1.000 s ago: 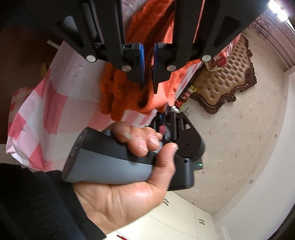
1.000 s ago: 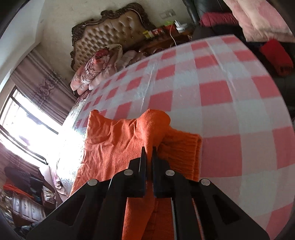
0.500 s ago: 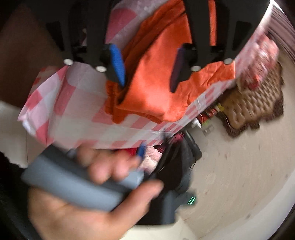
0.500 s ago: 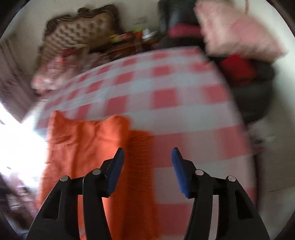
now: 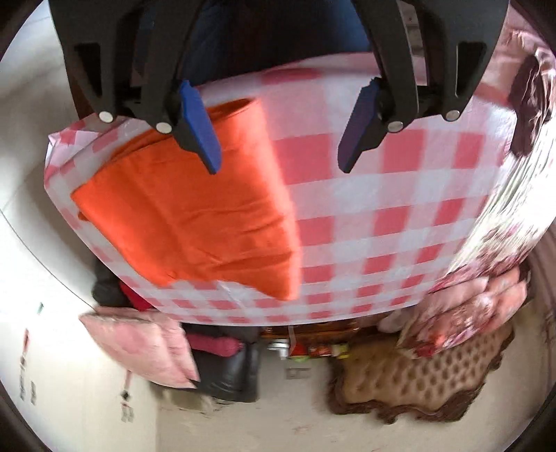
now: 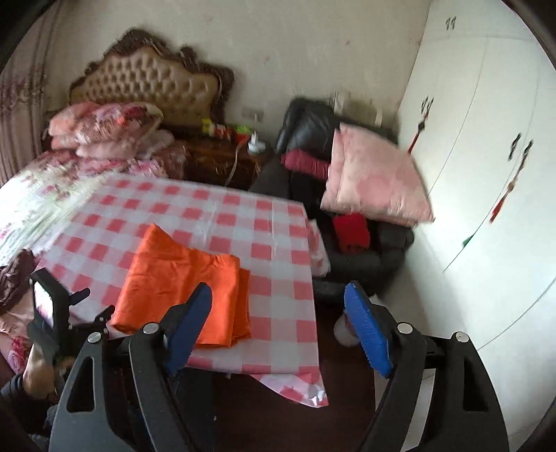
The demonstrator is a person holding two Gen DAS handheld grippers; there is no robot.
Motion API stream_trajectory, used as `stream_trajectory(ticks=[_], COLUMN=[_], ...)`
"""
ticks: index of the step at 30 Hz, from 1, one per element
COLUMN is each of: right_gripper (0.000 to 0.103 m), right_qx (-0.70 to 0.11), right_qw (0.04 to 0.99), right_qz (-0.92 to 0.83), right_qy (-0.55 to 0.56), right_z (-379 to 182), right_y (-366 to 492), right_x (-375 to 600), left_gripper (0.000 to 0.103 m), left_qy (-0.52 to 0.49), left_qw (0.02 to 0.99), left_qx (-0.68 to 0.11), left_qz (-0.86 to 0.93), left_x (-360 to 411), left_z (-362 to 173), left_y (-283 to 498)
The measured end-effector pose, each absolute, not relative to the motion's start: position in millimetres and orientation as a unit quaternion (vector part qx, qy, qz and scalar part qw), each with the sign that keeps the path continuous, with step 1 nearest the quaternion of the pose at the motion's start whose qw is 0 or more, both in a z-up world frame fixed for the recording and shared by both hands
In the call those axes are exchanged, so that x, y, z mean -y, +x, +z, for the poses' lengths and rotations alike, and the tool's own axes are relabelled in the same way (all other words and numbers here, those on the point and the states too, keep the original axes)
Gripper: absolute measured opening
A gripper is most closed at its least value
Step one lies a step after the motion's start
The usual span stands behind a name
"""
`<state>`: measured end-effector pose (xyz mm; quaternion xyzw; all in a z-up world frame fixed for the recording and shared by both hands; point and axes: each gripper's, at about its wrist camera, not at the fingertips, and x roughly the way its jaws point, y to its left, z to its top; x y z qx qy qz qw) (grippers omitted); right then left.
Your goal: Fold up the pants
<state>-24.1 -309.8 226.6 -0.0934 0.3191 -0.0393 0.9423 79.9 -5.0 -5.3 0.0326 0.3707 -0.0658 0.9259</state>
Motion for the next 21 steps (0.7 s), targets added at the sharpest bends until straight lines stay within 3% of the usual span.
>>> stream_trajectory(ticks=[5, 9, 21], right_gripper=[0.079, 0.079, 0.079], right_qx=[-0.285, -0.302, -0.319], right_qw=[0.955, 0.951, 0.946], right_qz=[-0.023, 0.003, 0.056], right_qy=[-0.081, -0.058, -0.036], right_z=[255.7, 256.6, 248.4], right_y=[-62.9, -54.2, -37.7], right_x=[308.2, 306.5, 298.3], left_gripper=[0.074, 0.076, 0.076], left_qy=[0.024, 0.024, 0.01], left_qw=[0.938, 0.952, 0.945], left_qx=[-0.341, -0.305, -0.325], left_qz=[-0.052, -0.027, -0.023], left_x=[-28.0, -40.4, -40.4], left_z=[43.6, 69.7, 54.7], left_y=[68.5, 61.3, 67.1])
